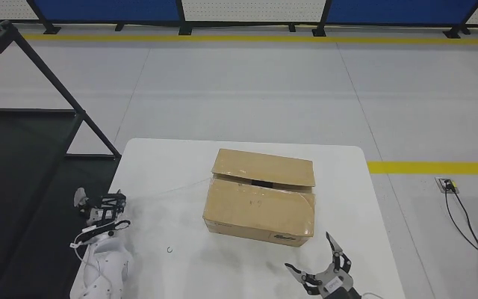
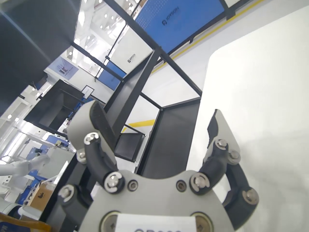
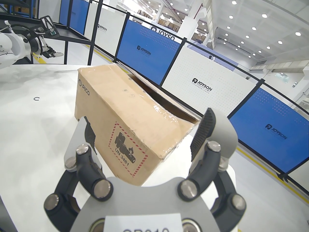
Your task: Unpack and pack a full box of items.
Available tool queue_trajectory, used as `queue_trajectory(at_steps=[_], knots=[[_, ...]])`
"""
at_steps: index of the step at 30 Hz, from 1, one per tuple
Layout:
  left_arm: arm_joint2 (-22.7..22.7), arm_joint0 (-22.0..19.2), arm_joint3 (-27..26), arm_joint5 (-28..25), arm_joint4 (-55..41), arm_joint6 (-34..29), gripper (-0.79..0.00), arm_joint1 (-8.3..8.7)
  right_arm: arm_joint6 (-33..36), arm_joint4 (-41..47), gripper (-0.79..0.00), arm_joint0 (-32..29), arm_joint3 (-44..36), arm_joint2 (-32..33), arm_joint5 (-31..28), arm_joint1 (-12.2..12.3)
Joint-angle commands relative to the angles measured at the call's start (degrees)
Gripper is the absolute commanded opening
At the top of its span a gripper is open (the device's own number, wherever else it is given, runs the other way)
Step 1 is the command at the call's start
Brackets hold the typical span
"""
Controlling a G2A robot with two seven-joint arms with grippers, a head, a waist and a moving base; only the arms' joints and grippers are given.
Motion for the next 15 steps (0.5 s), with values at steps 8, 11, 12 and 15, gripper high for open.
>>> queue_trajectory(at_steps=[8,11,12,15], knots=[[-1.7,10.6,-15.6,-9.9,5.3,14.0,0.000,1.34,-0.8,2.0,0.000,1.6,0.5,0.8,-2.7,0.2],[-1.8,13.8,-19.8,-14.6,9.8,18.5,0.000,1.99,-2.5,3.4,0.000,1.9,1.0,1.8,-4.5,0.3],[-2.0,14.9,-21.3,-16.8,10.7,20.6,0.000,2.25,-3.2,4.0,0.000,1.9,1.2,2.3,-5.2,0.4],[-2.3,16.5,-23.5,-21.7,12.2,24.2,0.000,2.78,-4.0,4.6,0.000,1.6,1.2,3.1,-6.0,0.6]])
